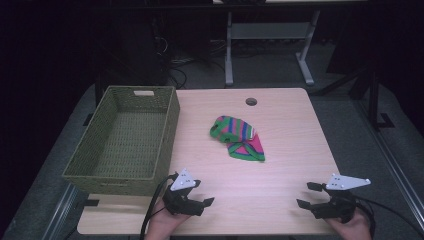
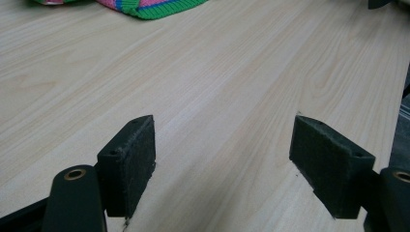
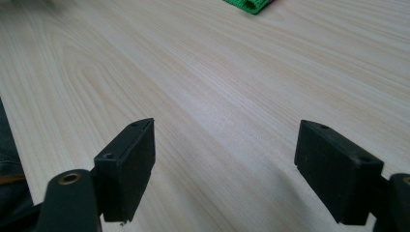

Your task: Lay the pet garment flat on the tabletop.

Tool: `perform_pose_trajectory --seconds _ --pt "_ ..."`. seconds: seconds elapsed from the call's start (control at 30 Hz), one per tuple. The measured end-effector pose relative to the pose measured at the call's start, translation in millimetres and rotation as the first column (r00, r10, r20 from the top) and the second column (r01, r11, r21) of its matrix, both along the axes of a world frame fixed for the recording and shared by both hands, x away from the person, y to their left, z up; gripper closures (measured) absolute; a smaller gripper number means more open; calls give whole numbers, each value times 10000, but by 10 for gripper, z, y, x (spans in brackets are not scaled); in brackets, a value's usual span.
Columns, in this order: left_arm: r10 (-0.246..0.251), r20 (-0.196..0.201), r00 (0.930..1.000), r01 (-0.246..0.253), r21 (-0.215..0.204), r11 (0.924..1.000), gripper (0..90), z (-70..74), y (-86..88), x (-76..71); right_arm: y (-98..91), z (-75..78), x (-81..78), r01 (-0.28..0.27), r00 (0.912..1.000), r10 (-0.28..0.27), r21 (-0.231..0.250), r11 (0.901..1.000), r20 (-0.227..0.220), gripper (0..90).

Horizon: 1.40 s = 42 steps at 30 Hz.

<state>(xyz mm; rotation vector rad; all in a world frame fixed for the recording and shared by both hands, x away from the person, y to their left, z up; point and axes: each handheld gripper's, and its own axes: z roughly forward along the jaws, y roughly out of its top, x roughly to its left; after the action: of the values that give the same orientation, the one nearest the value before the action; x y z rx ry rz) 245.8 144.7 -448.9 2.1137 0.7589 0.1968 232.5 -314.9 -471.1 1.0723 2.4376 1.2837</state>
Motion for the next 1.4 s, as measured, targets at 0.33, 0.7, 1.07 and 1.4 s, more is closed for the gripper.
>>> perform_pose_trajectory --seconds 0.33,0.7,1.07,1.4 --pt "-108 -24 9999 108 85 9999 242 -6 -10 1 -5 -13 0 -31 10000 31 2 10000 -80 215" --pt "-224 130 9997 224 16 9997 241 19 12 -30 97 -1 21 -252 9996 251 -70 9997 -143 206" --pt "-252 128 9996 250 92 9996 241 18 37 -20 181 60 81 -505 9987 504 -251 9984 -70 202" --pt "-125 63 9999 126 -193 9997 240 17 81 -17 255 182 214 -710 9975 709 -378 9968 -32 193"
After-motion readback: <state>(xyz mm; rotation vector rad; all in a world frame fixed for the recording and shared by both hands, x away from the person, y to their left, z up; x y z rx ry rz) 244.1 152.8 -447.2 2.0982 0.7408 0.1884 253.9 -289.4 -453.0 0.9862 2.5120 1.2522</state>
